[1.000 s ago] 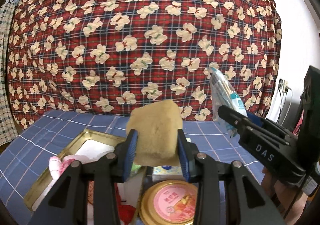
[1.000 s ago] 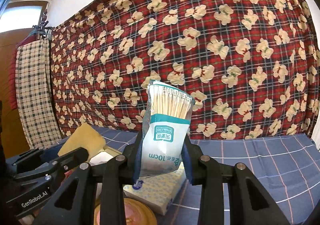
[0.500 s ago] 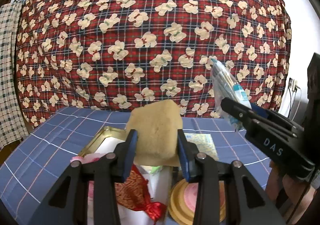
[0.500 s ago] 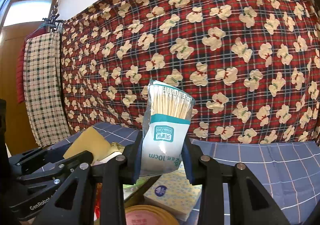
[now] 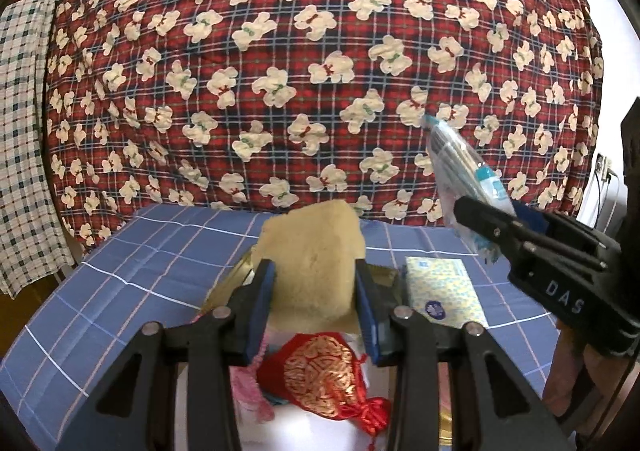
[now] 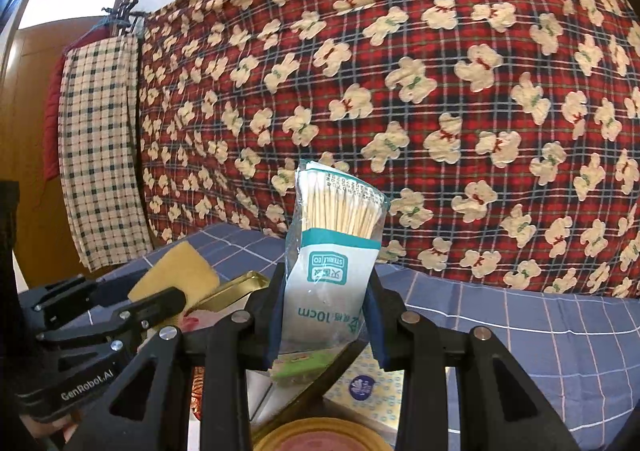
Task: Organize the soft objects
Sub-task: 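Carry the sponge and swab pack over the gold tray with both grippers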
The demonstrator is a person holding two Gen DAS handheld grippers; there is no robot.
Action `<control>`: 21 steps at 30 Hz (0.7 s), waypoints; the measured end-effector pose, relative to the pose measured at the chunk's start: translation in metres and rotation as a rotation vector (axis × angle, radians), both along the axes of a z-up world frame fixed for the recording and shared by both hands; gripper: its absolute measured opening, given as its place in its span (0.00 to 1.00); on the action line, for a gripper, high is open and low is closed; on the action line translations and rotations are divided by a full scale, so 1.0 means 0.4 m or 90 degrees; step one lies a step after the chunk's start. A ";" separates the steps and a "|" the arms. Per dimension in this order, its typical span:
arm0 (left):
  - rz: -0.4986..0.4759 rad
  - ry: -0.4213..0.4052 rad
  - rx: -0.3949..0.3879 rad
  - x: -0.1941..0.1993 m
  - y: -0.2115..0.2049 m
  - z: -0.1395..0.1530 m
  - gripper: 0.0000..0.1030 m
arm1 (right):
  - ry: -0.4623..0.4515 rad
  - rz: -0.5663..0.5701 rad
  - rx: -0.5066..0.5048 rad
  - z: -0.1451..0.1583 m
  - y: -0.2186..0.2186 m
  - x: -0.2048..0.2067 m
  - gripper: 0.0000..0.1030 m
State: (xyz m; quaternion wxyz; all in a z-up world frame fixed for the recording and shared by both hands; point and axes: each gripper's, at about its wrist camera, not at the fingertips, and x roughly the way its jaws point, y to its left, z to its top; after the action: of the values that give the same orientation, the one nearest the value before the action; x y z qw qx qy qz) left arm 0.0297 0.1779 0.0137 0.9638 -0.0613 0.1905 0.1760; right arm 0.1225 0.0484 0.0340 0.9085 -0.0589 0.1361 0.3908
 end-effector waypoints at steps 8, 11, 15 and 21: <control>0.008 0.027 0.001 0.014 0.049 0.001 0.37 | 0.021 0.011 -0.028 -0.015 0.057 0.013 0.36; 0.007 0.042 -0.006 0.026 0.067 -0.006 0.37 | 0.032 0.013 -0.044 -0.022 0.079 0.021 0.36; 0.002 0.063 -0.007 0.045 0.084 -0.012 0.37 | 0.043 0.014 -0.076 -0.035 0.112 0.033 0.36; -0.009 0.101 -0.011 0.079 0.110 -0.026 0.37 | 0.088 0.010 -0.145 -0.074 0.170 0.073 0.36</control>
State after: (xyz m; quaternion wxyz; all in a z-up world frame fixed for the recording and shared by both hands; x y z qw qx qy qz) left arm 0.0612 0.2220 0.0033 0.9463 -0.0538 0.2683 0.1721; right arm 0.1517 0.1163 0.0044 0.8813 -0.1352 0.2416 0.3829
